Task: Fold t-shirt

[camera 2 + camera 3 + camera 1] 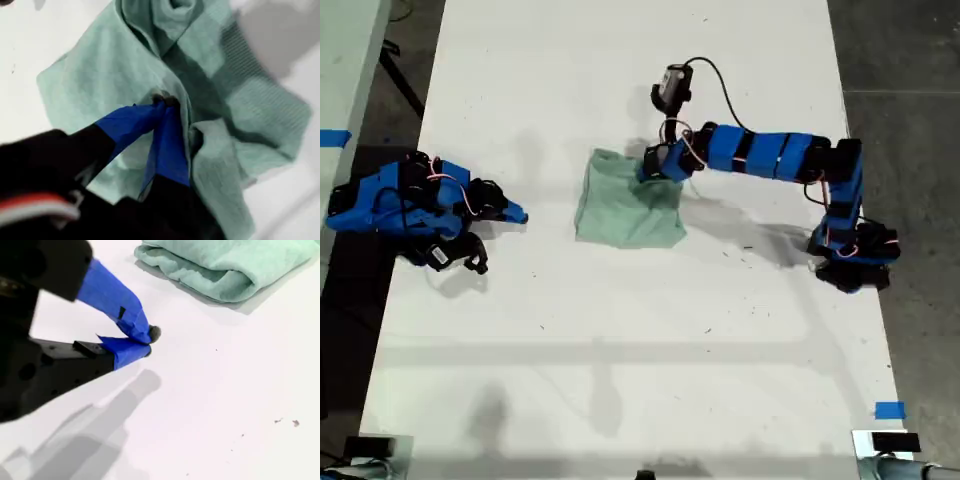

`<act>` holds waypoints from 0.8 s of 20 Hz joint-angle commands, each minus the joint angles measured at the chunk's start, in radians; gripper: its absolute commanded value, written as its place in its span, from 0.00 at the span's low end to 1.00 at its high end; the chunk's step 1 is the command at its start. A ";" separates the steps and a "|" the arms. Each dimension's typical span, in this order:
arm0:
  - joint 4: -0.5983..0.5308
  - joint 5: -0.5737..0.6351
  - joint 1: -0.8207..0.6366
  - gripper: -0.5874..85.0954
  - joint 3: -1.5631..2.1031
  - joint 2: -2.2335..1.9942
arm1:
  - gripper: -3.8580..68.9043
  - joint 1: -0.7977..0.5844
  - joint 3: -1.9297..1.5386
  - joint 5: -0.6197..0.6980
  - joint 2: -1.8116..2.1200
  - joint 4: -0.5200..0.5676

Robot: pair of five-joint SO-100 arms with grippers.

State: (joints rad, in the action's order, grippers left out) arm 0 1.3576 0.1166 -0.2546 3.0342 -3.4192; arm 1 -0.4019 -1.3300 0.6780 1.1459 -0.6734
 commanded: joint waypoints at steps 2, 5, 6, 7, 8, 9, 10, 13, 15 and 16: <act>0.006 -0.006 -0.011 0.01 -0.003 -0.005 | 0.04 -0.178 0.149 0.100 -0.038 -0.008; 0.006 -0.006 -0.017 0.01 -0.003 -0.005 | 0.04 -0.249 0.141 0.129 -0.002 -0.040; 0.006 -0.012 -0.020 0.01 -0.003 -0.005 | 0.04 -0.252 0.109 0.133 0.049 -0.055; 0.008 -0.014 -0.026 0.05 -0.003 -0.005 | 0.04 -0.250 0.064 0.130 0.118 -0.069; 0.008 -0.015 -0.028 0.07 -0.003 -0.005 | 0.04 -0.245 0.017 0.120 0.195 -0.097; 0.009 -0.029 -0.029 0.08 -0.003 -0.005 | 0.04 -0.241 -0.038 0.107 0.284 -0.135; 0.005 -0.034 -0.028 0.14 -0.005 -0.005 | 0.04 -0.235 -0.120 0.095 0.396 -0.163; 0.009 -0.049 -0.014 0.12 -0.006 -0.005 | 0.04 -0.209 -0.426 0.028 0.788 -0.239; 0.014 -0.051 -0.009 0.12 -0.006 -0.005 | 0.04 -0.176 -0.673 -0.057 1.065 -0.275; 0.014 -0.044 -0.002 0.12 -0.006 -0.005 | 0.04 -0.150 -0.790 -0.112 1.189 -0.290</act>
State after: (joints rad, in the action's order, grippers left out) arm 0 1.3698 0.0767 -0.2546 3.0342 -3.4192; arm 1 -0.5983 -1.9420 0.6489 2.0402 -0.9388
